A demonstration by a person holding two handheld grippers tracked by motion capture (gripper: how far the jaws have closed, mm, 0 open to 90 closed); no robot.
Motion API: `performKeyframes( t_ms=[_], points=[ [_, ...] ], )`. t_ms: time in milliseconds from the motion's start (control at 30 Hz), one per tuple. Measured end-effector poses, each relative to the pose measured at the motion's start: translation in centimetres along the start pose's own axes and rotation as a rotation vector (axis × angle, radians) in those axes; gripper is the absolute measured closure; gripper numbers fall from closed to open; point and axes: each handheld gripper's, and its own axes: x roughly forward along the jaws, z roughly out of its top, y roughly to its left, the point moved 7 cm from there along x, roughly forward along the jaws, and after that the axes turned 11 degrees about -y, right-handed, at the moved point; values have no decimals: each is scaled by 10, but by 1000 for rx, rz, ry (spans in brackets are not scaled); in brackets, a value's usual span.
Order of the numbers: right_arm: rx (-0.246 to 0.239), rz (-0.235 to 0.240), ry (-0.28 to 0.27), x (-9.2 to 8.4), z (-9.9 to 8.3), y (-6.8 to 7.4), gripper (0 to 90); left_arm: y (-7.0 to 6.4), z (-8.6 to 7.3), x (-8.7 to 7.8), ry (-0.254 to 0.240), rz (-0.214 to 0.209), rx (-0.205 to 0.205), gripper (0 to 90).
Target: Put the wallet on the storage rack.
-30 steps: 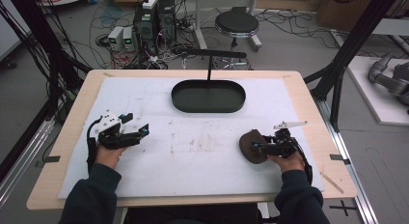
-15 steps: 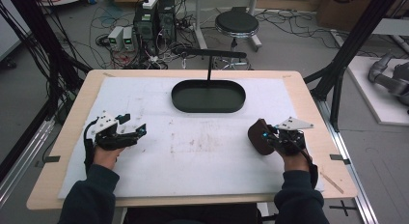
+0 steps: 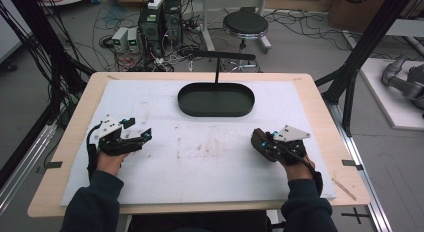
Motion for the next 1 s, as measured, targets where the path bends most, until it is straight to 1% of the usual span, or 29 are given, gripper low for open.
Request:
performKeyframes(
  t_ms=[67, 133, 167, 267, 400, 433, 500, 600, 633, 667, 700, 800, 867, 900, 933, 967, 1000],
  points=[
    [28, 11, -18, -1, -1, -2, 672, 0, 0, 0, -2, -1, -1, 220],
    [35, 16, -23, -2, -1, -2, 664, 0, 0, 0, -2, -1, -1, 220],
    [45, 20, -36, -3, 0, -2, 623, 0, 0, 0, -1, -2, -1, 220],
    [69, 27, -49, -3, 0, -2, 580, 0, 0, 0, 1, -2, 1, 220],
    [74, 23, -56, -3, 0, -3, 521, 0, 0, 0, -1, -2, -3, 221],
    [78, 21, -59, -3, 0, -3, 502, 0, 0, 0, 0, -2, -1, 221],
    [80, 13, -73, -4, 1, -5, 428, 0, 0, 0, 0, -5, 0, 221],
    [95, 7, -88, -4, -1, -8, 356, 0, 0, 0, -1, -7, -1, 221],
    [101, 14, -84, -3, -3, -9, 331, 0, 0, 0, 0, -6, -1, 221],
    [111, 25, -67, -2, -7, -9, 306, -1, 0, 0, 0, -8, 0, 221],
    [125, 39, -39, 1, -11, -9, 303, -1, 0, 0, 0, -8, 0, 221],
    [150, 90, 36, 8, -24, -7, 319, -1, 0, 0, 0, -9, 1, 221],
    [160, 126, 54, 10, -27, -4, 396, -1, 0, 0, -1, -14, 8, 221],
    [161, 134, 61, 11, -28, -3, 422, -2, 0, 0, -6, -20, 12, 221],
    [161, 134, 61, 11, -28, -3, 422, -2, 0, 0, -6, -20, 12, 221],
    [156, 143, 53, 9, -26, -1, 570, -3, 1, 1, -17, -27, 26, 221],
    [153, 147, 46, 8, -25, -1, 595, -3, 1, 1, -17, -31, 33, 221]
  ],
)
